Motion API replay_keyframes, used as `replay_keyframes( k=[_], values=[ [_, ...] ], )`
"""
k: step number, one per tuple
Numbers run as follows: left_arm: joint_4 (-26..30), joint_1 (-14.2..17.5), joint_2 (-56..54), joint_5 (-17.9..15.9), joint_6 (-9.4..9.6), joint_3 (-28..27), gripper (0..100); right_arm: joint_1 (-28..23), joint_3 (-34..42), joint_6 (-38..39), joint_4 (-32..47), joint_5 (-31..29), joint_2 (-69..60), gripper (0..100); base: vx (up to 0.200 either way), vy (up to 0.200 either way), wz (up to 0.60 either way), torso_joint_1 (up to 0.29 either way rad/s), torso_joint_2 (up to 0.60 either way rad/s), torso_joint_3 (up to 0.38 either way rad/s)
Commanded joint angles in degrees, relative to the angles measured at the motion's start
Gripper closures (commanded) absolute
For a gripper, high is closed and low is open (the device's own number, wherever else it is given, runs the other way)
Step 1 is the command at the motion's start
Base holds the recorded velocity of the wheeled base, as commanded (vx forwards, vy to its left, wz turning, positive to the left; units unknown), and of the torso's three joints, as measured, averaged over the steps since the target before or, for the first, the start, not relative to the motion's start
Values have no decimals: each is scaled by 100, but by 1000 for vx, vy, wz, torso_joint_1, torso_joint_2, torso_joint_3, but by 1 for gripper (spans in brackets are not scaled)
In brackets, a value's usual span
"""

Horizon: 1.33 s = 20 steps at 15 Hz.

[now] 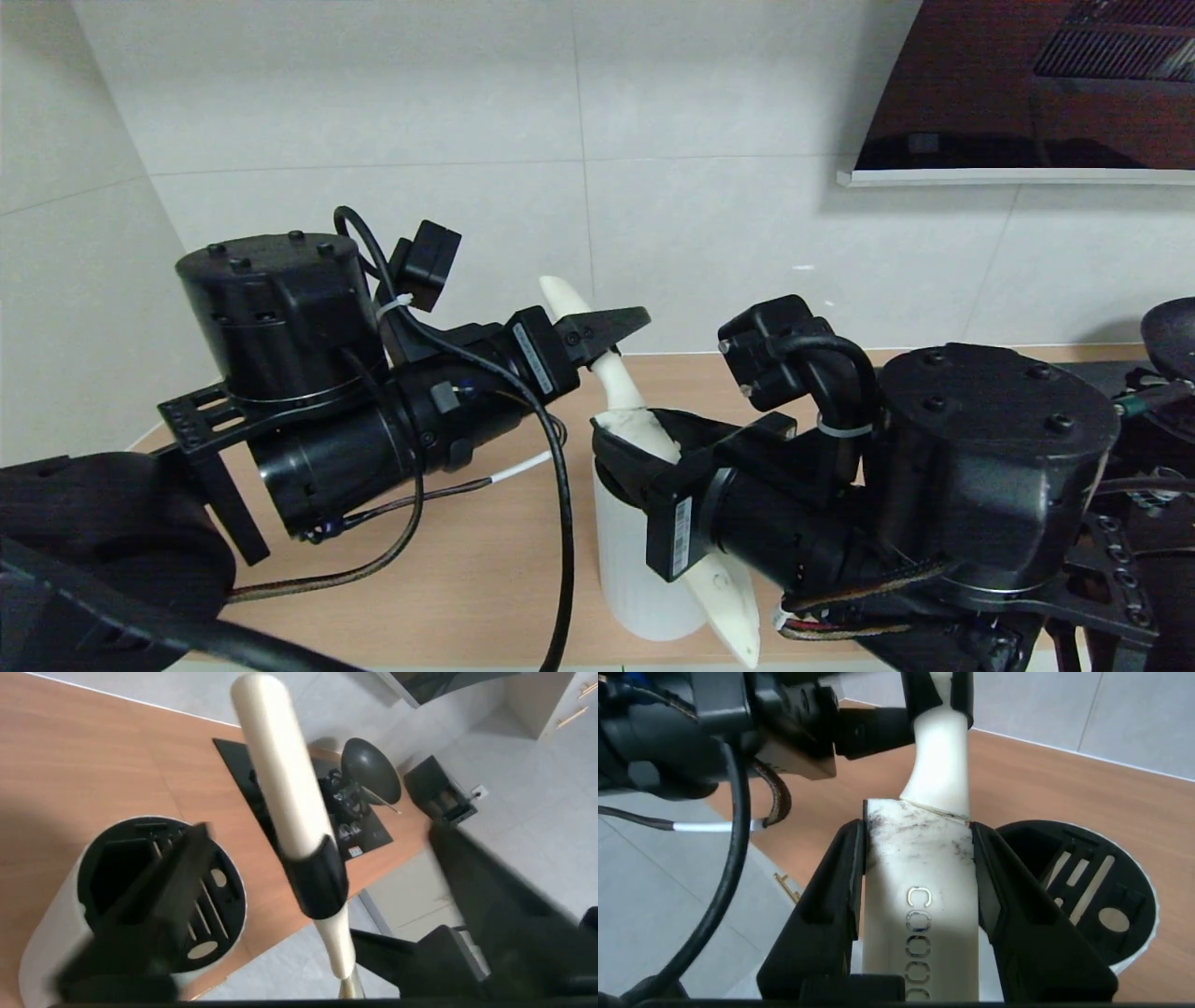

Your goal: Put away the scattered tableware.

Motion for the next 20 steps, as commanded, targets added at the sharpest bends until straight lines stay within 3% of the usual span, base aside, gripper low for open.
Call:
replay_keyframes(
  k=[1, 11, 12, 16, 18, 19, 20],
  values=[
    [-2, -2, 44, 0, -1, 0, 100, 10, 8, -1, -34, 1, -12, 100, 0, 0, 0, 0, 0, 0],
    [-11, -2, 18, 44, -10, -18, 100, -26, 8, -1, -78, -70, -29, 100, 0, 0, 0, 0, 0, 0],
    [-11, -2, 18, 53, -10, -26, 100, -26, 8, 8, -78, -70, -29, 0, 0, 0, 0, 0, 0, 0],
    [42, -2, -17, 203, -1, -132, 100, -52, 43, 17, -227, -79, -73, 0, 0, 0, 0, 0, 0, 0],
    [147, -2, -61, 449, 34, -325, 100, -193, 87, 8, -218, -79, -302, 0, 0, 0, 0, 0, 0, 0],
    [209, -2, -96, 528, 78, -395, 100, -245, 87, -1, -218, -79, -390, 0, 0, 0, 0, 0, 0, 0],
    [604, 7, -237, 818, 271, -694, 100, -570, 105, -1, -157, -17, -759, 0, 0, 0, 0, 0, 0, 0]
  ],
)
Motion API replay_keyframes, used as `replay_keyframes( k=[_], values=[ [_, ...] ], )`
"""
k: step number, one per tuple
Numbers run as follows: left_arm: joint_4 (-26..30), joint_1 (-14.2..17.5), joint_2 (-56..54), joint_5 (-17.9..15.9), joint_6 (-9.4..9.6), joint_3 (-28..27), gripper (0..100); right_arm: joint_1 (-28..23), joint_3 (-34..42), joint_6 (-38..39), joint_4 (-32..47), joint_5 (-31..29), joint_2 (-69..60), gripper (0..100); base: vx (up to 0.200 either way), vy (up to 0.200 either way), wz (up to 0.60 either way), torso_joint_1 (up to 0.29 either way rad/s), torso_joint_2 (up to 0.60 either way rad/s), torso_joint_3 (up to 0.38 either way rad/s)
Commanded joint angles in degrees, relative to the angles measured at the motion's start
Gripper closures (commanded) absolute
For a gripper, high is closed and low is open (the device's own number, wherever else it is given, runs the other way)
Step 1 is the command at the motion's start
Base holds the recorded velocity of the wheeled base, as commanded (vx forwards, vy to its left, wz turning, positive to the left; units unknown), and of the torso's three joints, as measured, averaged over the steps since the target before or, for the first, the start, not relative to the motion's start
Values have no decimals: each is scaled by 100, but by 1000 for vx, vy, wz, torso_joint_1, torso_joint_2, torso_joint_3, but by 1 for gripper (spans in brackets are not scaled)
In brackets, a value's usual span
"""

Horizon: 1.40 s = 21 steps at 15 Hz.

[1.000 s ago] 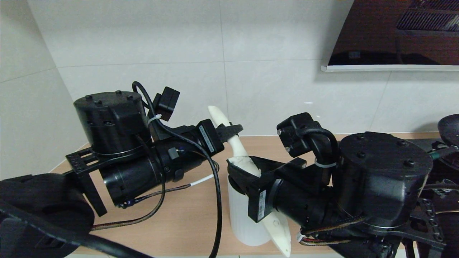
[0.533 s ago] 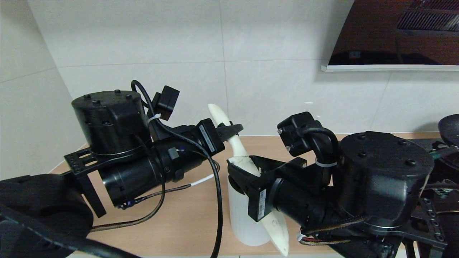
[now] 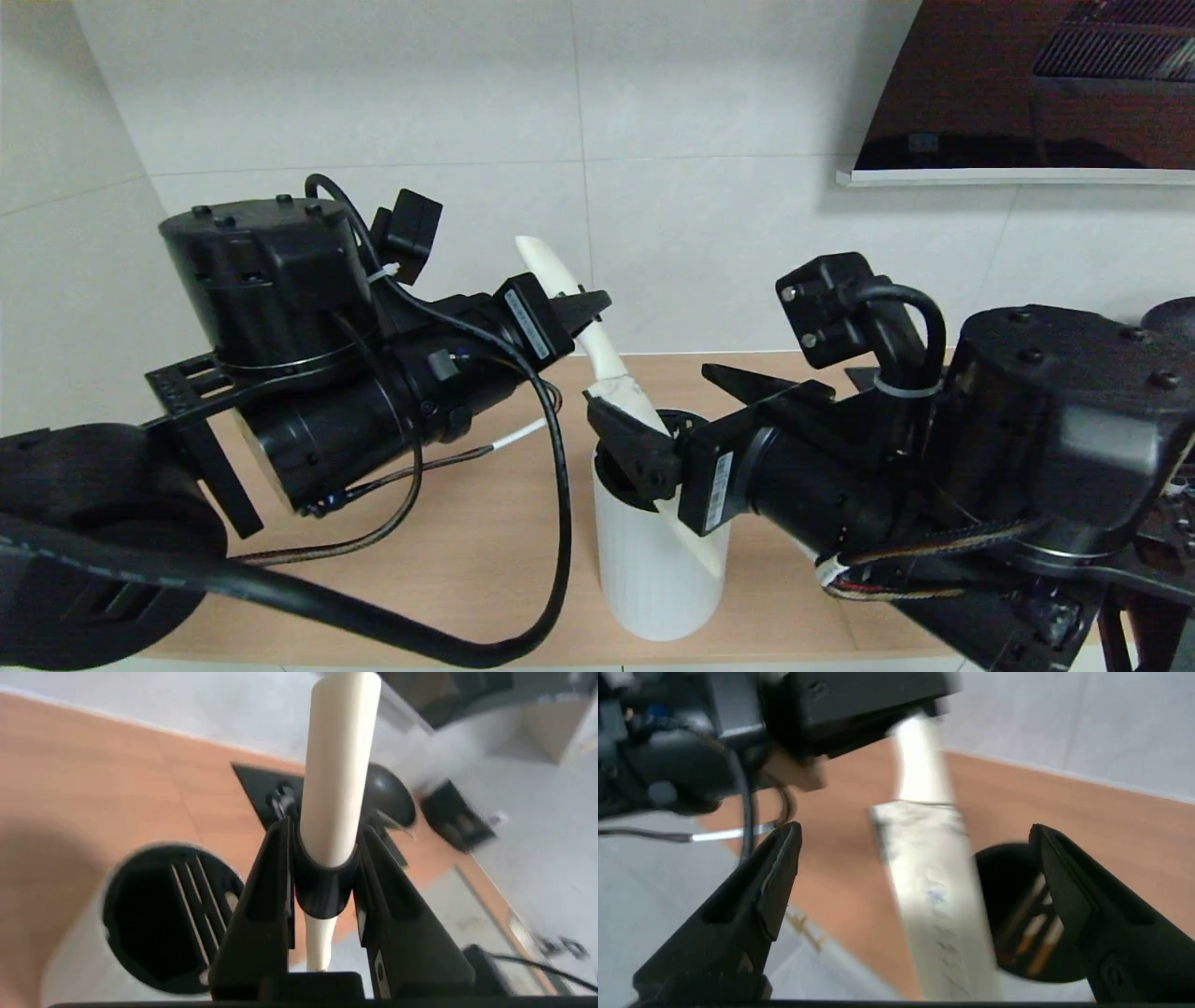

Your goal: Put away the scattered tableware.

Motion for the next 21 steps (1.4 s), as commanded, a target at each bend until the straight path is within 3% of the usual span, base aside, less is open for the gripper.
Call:
replay_keyframes(
  k=[1, 2, 3, 4, 6, 7, 8, 10, 12, 13, 14, 15, 17, 18, 21],
  values=[
    [471, 7, -186, 359, 244, -489, 100, -558, 52, -12, 107, 69, -607, 0, 0, 0, 0, 0, 0, 0],
    [744, 7, -116, 684, 587, -788, 100, -1007, 123, 5, 344, 201, -730, 0, 0, 0, 0, 0, 0, 0],
    [814, 7, -63, 851, 815, -938, 100, -1244, 175, 14, 494, 306, -765, 0, 0, 0, 0, 0, 0, 0],
    [832, 7, 60, 1221, 1246, -1263, 100, -1657, 219, 14, 582, 491, -800, 0, 0, 0, 0, 0, 0, 0],
    [805, -2, 113, 1862, 1808, -1421, 100, -2079, 219, 14, 582, 570, -791, 0, 0, 0, 0, 0, 0, 0],
    [788, -54, 121, 2302, 2054, -1395, 100, -2193, 210, 14, 590, 579, -756, 0, 0, 0, 0, 0, 0, 0],
    [770, -230, 139, 2600, 2177, -1395, 100, -2246, 228, 14, 582, 579, -738, 0, 0, 0, 0, 0, 0, 0],
    [612, -749, 148, 3110, 2494, -1219, 100, -2246, 254, 5, 582, 579, -668, 0, 0, 0, 0, 0, 0, 0],
    [102, -986, 244, 3119, 2793, -973, 100, -2246, 290, -3, 564, 579, -615, 0, 0, 0, 0, 0, 0, 0],
    [-566, -1012, 482, 3128, 3171, -762, 100, -2246, 298, -3, 555, 579, -571, 0, 0, 0, 0, 0, 0, 0],
    [-891, -1012, 605, 3137, 3373, -674, 100, -2246, 298, -3, 546, 579, -571, 0, 0, 0, 0, 0, 0, 0],
    [-1664, -1021, 921, 3154, 3803, -437, 100, -2237, 298, -3, 546, 579, -545, 0, 0, 0, 0, 0, 0, 0],
    [-2350, -1047, 1211, 3304, 4208, -340, 100, -2237, 298, -12, 546, 579, -519, 0, 0, 0, 0, 0, 0, 0],
    [-2570, -1047, 1317, 3435, 4366, -340, 100, -2246, 298, -12, 546, 579, -519, 0, 0, 0, 0, 0, 0, 0],
    [-2587, -1056, 1308, 3471, 4384, -331, 100, -2237, 307, -12, 546, 579, -519, 0, 0, 0, 0, 0, 0, 0]
  ],
)
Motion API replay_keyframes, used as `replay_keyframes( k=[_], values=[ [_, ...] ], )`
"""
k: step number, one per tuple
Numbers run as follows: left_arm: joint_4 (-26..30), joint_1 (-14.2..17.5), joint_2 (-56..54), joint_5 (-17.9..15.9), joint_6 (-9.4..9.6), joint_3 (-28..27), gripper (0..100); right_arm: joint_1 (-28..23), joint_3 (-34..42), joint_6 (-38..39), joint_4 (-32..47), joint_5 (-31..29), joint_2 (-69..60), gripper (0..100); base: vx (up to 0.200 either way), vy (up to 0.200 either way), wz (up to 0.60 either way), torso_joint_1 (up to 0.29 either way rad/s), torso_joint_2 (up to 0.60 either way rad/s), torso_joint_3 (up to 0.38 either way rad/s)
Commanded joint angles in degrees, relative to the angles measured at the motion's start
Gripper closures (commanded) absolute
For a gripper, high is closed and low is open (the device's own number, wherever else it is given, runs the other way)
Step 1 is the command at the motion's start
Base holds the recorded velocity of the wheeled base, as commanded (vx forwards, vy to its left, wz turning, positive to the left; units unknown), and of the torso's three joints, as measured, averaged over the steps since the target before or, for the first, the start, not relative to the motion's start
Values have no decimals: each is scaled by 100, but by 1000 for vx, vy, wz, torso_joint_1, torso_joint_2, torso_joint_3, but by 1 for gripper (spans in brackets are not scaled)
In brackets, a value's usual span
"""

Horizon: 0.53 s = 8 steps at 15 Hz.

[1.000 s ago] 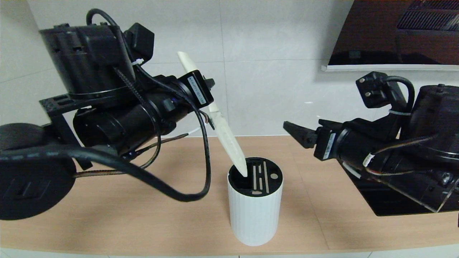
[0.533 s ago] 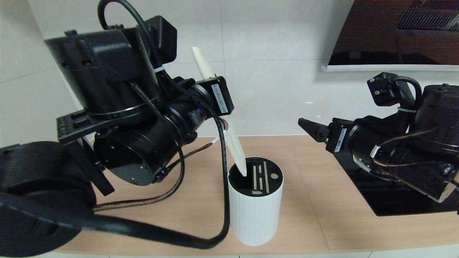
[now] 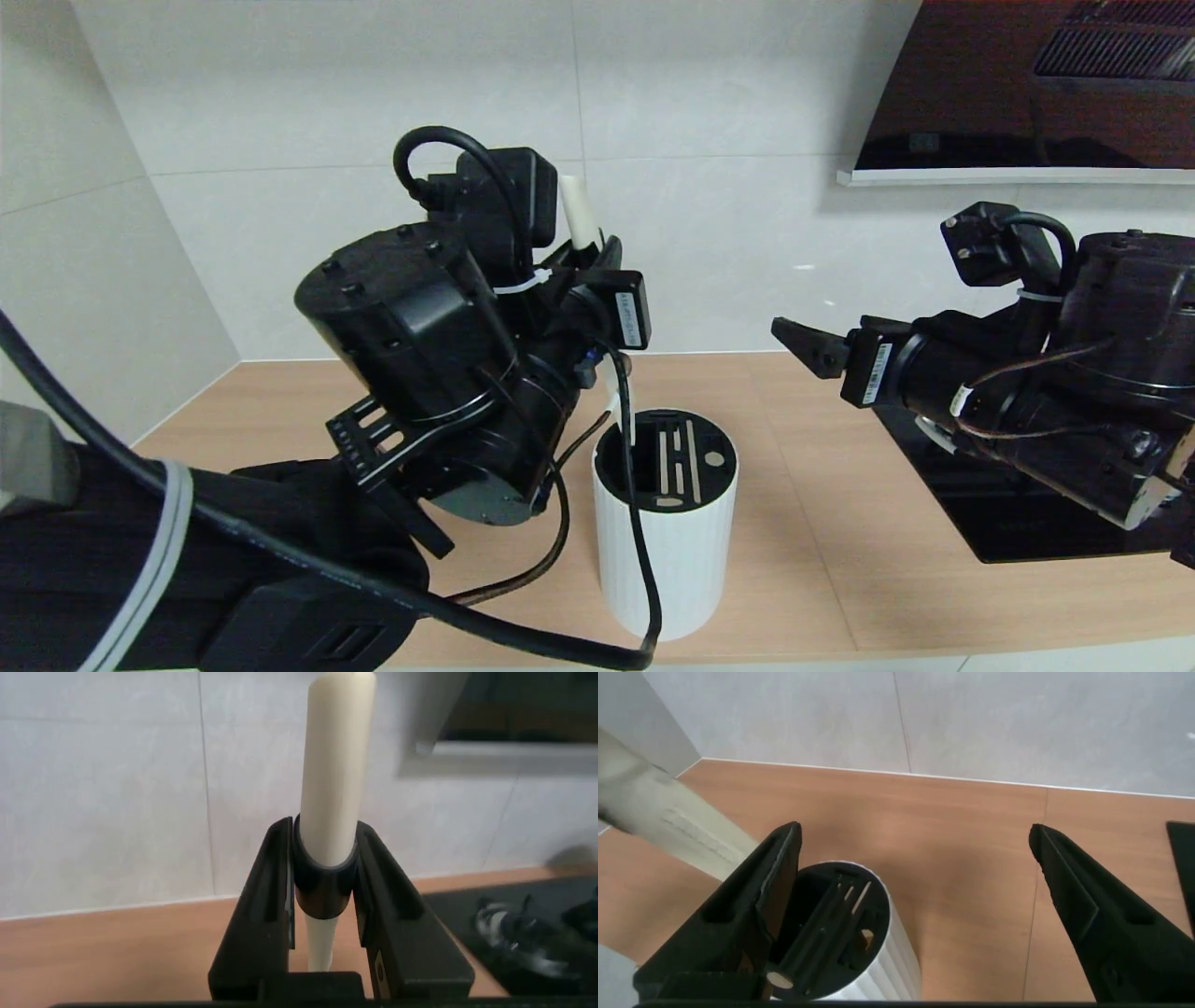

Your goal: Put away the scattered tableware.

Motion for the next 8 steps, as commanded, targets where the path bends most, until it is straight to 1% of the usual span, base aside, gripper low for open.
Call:
replay_keyframes(
  k=[1, 4, 6, 8],
  values=[
    [2, -41, 80, 1, 0, 38, 100, 5, 1, 1, -2, 1, 25, 0, 0, 0, 0, 0, 0, 0],
    [2, -164, 80, 10, -18, 55, 100, 5, 1, 1, -2, 1, 60, 0, 0, 0, 0, 0, 0, 0],
    [11, -269, 44, 80, -18, 108, 100, 5, 1, 1, -2, 1, 69, 0, 0, 0, 0, 0, 0, 0],
    [20, -313, 115, 80, -27, 161, 100, 5, 19, 1, -11, 1, 78, 0, 0, 0, 0, 0, 0, 0]
  ],
)
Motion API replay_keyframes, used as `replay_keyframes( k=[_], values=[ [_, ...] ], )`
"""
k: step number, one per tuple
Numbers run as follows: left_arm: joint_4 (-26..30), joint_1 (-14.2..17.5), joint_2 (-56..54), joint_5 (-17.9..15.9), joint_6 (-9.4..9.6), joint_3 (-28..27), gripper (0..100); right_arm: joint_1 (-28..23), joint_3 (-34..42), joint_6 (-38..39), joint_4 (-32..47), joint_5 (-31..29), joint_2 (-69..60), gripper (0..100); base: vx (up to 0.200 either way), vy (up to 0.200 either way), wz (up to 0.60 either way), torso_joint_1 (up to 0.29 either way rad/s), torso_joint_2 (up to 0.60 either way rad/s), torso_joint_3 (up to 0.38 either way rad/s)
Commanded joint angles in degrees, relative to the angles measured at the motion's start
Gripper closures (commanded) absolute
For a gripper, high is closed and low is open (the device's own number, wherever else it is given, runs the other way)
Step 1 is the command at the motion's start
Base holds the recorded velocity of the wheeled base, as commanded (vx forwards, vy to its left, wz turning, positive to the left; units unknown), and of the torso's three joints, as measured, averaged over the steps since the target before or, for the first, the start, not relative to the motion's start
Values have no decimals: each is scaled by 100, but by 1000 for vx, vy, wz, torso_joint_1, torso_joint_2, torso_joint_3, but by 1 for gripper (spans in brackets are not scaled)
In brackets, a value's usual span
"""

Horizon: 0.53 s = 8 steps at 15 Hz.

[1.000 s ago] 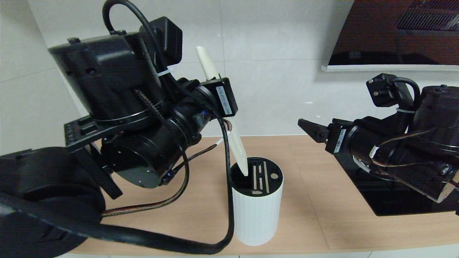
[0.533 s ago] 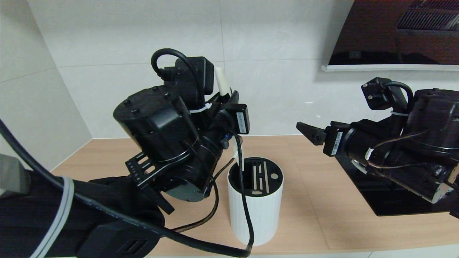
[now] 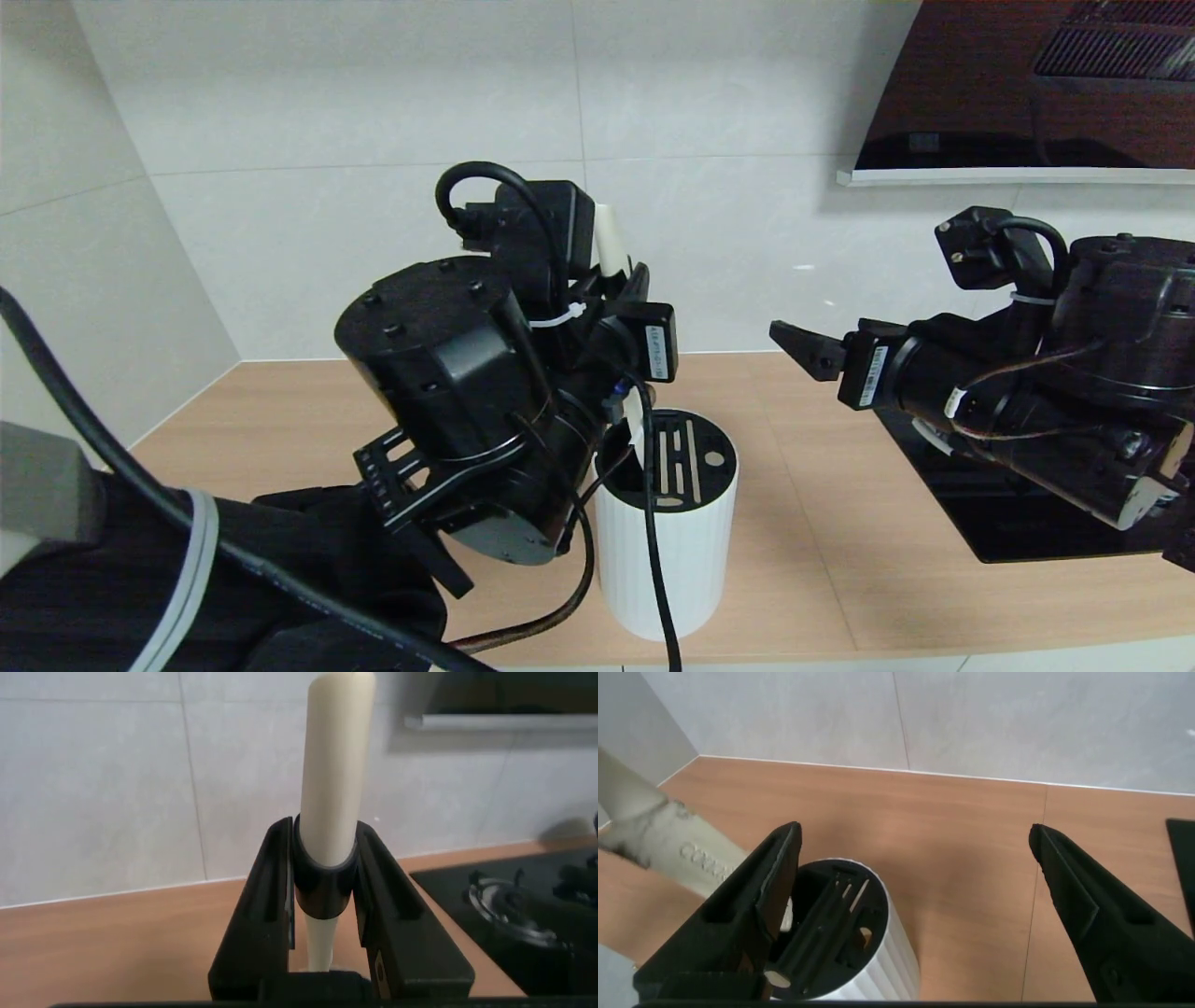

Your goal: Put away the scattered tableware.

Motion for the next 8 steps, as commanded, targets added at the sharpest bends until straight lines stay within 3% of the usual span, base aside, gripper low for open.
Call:
replay_keyframes(
  k=[1, 8],
  values=[
    [0, -35, 117, -1, -20, 37, 100, 2, 13, 1, -5, 1, 37, 0, 0, 0, 0, 0, 0, 0],
    [97, -97, 363, 25, -187, 107, 100, 2, 21, 1, -5, 1, 98, 0, 0, 0, 0, 0, 0, 0]
  ],
)
